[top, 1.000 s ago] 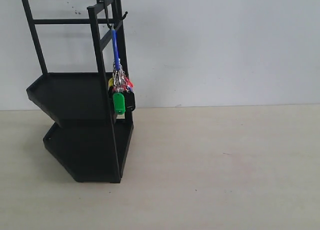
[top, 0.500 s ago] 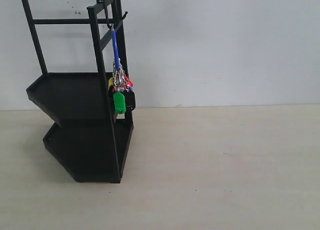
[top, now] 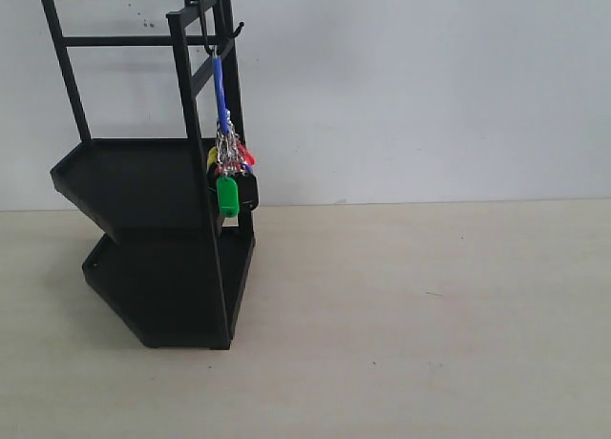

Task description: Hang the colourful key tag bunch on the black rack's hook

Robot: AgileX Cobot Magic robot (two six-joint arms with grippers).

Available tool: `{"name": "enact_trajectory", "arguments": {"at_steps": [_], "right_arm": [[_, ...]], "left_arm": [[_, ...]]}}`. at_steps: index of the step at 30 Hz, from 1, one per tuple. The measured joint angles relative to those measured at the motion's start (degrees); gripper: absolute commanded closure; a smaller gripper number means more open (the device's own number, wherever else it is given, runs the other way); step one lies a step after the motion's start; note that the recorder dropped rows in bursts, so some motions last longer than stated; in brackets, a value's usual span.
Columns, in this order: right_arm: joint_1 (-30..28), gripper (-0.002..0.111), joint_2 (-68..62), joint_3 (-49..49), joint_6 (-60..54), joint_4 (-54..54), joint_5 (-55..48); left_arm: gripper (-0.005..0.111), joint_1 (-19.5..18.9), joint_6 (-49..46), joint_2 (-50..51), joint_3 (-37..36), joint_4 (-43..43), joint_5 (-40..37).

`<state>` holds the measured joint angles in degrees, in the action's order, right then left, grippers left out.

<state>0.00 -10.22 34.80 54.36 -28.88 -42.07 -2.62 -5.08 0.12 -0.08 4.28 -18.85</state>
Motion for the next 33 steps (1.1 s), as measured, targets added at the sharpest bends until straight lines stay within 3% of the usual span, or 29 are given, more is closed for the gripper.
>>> {"name": "enact_trajectory", "arguments": {"at_steps": [12, 24, 33], "right_arm": [[0.0, 0.109, 0.0, 0.0, -10.6, 6.2, 0.0], [0.0, 0.109, 0.0, 0.0, -43.2, 26.8, 3.8], [0.0, 0.109, 0.0, 0.0, -47.6, 30.0, 5.1]], "left_arm": [[0.102, 0.0, 0.0, 0.0, 0.0, 0.0, 0.0], [0.102, 0.0, 0.0, 0.0, 0.0, 0.0, 0.0], [0.102, 0.0, 0.0, 0.0, 0.0, 0.0, 0.0]]}}
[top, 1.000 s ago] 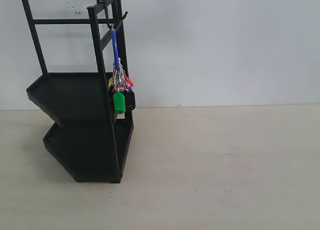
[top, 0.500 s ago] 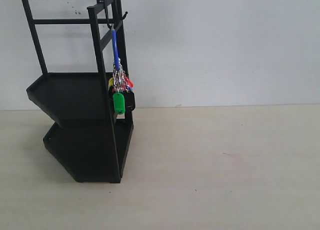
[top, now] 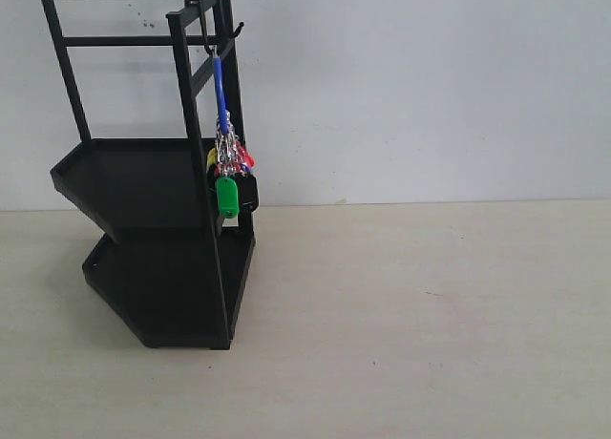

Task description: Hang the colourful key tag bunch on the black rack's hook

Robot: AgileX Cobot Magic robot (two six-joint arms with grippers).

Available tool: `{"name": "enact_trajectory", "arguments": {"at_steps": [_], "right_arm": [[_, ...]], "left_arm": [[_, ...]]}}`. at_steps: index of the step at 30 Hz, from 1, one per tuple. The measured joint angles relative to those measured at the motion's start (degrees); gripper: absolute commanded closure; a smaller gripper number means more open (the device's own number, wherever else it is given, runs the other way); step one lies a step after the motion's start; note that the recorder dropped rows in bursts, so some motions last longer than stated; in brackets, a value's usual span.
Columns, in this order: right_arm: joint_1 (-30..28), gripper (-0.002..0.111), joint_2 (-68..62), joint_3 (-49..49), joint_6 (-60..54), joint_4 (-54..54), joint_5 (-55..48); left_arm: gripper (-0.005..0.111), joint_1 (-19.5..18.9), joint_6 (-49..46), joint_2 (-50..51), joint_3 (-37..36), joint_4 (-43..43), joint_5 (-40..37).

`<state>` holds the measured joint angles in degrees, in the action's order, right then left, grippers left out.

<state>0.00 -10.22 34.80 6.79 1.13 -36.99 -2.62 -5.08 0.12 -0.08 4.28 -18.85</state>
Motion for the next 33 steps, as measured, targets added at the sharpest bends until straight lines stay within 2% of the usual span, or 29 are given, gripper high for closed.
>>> {"name": "enact_trajectory", "arguments": {"at_steps": [6, 13, 26, 29, 33], "right_arm": [[0.0, 0.109, 0.0, 0.0, -8.0, 5.6, 0.4], [0.0, 0.109, 0.0, -1.0, -8.5, 6.7, 3.3], [0.0, 0.109, -0.1, -31.4, -2.0, 8.3, 33.7], [0.0, 0.109, 0.0, -34.3, -0.3, 8.5, 35.2], [0.0, 0.109, 2.6, -34.5, -0.2, 8.5, 31.1]], "left_arm": [[0.102, 0.0, 0.0, 0.0, 0.0, 0.0, 0.0], [0.102, 0.0, 0.0, 0.0, 0.0, 0.0, 0.0], [0.102, 0.0, 0.0, 0.0, 0.0, 0.0, 0.0], [0.102, 0.0, 0.0, 0.0, 0.0, 0.0, 0.0], [0.102, 0.0, 0.0, 0.0, 0.0, 0.0, 0.0]]}}
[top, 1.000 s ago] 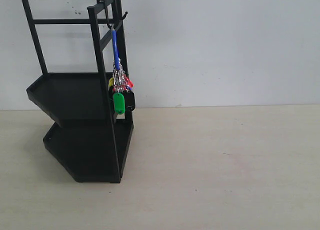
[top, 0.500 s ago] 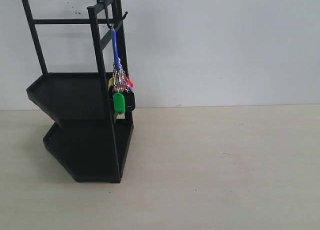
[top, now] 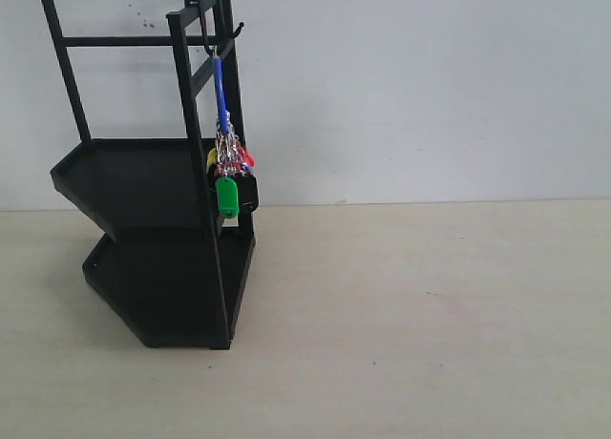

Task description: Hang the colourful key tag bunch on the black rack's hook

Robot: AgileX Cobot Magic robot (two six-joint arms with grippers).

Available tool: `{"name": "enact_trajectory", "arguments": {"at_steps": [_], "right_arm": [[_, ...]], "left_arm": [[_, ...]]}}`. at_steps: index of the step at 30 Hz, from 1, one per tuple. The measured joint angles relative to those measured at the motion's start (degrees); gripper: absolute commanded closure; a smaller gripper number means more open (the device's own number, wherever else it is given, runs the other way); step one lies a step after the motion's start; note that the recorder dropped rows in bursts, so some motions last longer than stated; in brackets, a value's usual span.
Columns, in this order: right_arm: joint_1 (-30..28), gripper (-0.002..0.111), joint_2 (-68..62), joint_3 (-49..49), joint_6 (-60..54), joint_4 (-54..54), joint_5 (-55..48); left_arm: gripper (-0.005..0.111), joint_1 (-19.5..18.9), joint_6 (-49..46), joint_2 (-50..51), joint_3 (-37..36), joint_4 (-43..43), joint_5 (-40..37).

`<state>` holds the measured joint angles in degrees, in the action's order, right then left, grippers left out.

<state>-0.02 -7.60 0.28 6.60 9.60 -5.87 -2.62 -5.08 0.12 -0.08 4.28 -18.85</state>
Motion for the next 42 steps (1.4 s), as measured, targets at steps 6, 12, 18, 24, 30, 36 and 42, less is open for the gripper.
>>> {"name": "enact_trajectory", "arguments": {"at_steps": [6, 12, 18, 24, 30, 36, 42], "right_arm": [[0.0, 0.109, 6.7, -0.3, -0.7, 0.0, -5.7], [0.0, 0.109, 7.3, -0.3, -2.1, 0.0, -10.5], [-0.1, 0.109, 7.3, -0.3, -6.6, -0.1, -12.9], [-0.1, 0.109, 7.3, -0.3, -9.3, -0.1, -13.1], [-0.1, 0.109, 7.3, -0.3, -9.4, -0.1, -13.3], [-0.1, 0.109, 7.3, -0.3, -9.4, 0.0, -13.3], [-0.1, 0.109, 7.3, -0.3, -9.4, 0.0, -13.3]], "left_arm": [[0.102, 0.0, 0.0, 0.0, 0.0, 0.0, 0.0], [0.102, 0.0, 0.0, 0.0, 0.0, 0.0, 0.0], [0.102, 0.0, 0.0, 0.0, 0.0, 0.0, 0.0], [0.102, 0.0, 0.0, 0.0, 0.0, 0.0, 0.0], [0.102, 0.0, 0.0, 0.0, 0.0, 0.0, 0.0], [0.102, 0.0, 0.0, 0.0, 0.0, 0.0, 0.0], [0.102, 0.0, 0.0, 0.0, 0.0, 0.0, 0.0]]}}
